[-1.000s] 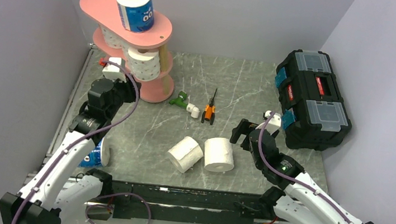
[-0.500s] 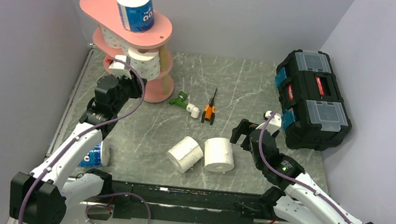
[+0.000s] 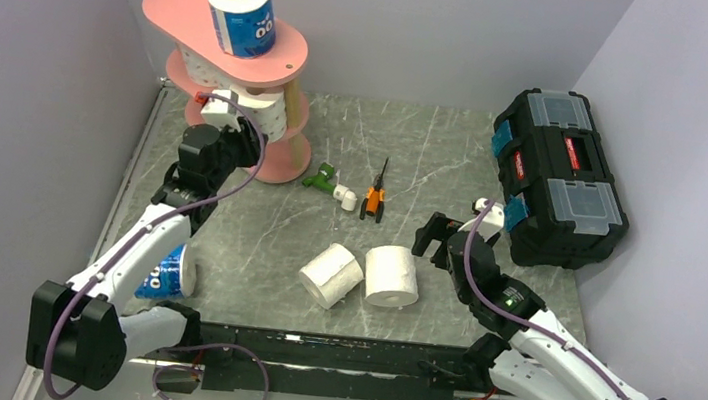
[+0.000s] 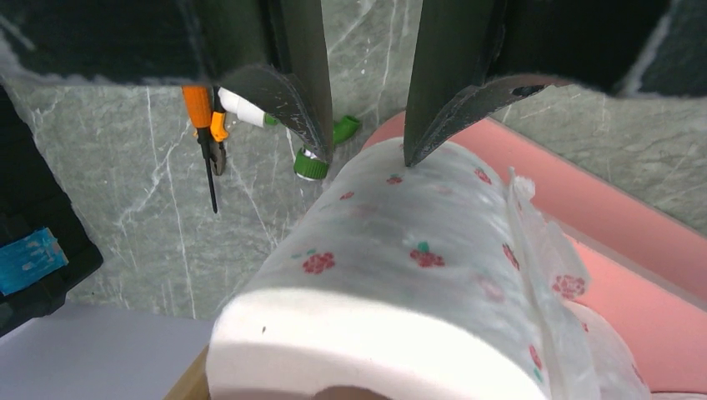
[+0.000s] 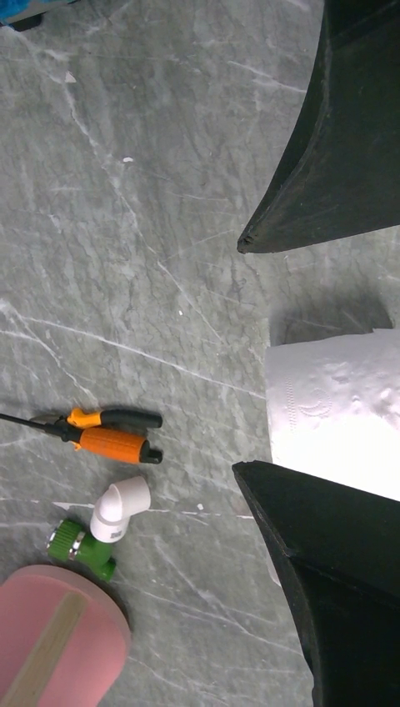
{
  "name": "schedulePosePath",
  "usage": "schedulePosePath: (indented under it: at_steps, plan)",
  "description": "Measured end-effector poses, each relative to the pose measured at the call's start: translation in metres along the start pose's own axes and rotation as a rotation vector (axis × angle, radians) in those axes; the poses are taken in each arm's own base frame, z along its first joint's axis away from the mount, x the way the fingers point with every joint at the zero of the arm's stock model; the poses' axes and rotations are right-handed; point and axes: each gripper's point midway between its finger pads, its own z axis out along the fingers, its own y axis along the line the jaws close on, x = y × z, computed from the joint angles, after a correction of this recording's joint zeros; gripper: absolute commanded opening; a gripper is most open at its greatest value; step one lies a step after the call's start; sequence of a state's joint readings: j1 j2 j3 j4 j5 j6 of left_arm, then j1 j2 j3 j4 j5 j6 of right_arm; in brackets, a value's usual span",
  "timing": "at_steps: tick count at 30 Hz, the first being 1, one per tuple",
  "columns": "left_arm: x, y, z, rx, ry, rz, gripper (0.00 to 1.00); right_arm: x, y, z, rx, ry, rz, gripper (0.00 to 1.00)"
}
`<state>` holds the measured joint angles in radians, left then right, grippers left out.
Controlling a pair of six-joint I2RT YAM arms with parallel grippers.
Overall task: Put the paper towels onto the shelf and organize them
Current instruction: Adjust the paper towel on the shelf.
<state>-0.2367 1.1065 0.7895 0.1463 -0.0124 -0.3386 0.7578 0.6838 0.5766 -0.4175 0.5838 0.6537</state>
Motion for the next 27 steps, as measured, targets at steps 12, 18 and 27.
schedulePosePath:
  at_steps: [12, 18, 27]
  plan:
    - [-0.005, 0.0, 0.01, -0.008, -0.015, -0.023, 0.41, -0.001, 0.0, -0.001, -0.001, -0.004, 0.002, 0.97]
    - [-0.007, 0.004, 0.015, -0.023, -0.031, -0.024, 0.41, 0.0, 0.0, 0.001, 0.004, 0.001, -0.002, 0.97]
    - [-0.009, 0.008, 0.022, -0.038, -0.051, -0.026, 0.41, 0.002, -0.001, 0.001, 0.007, 0.005, -0.005, 0.97]
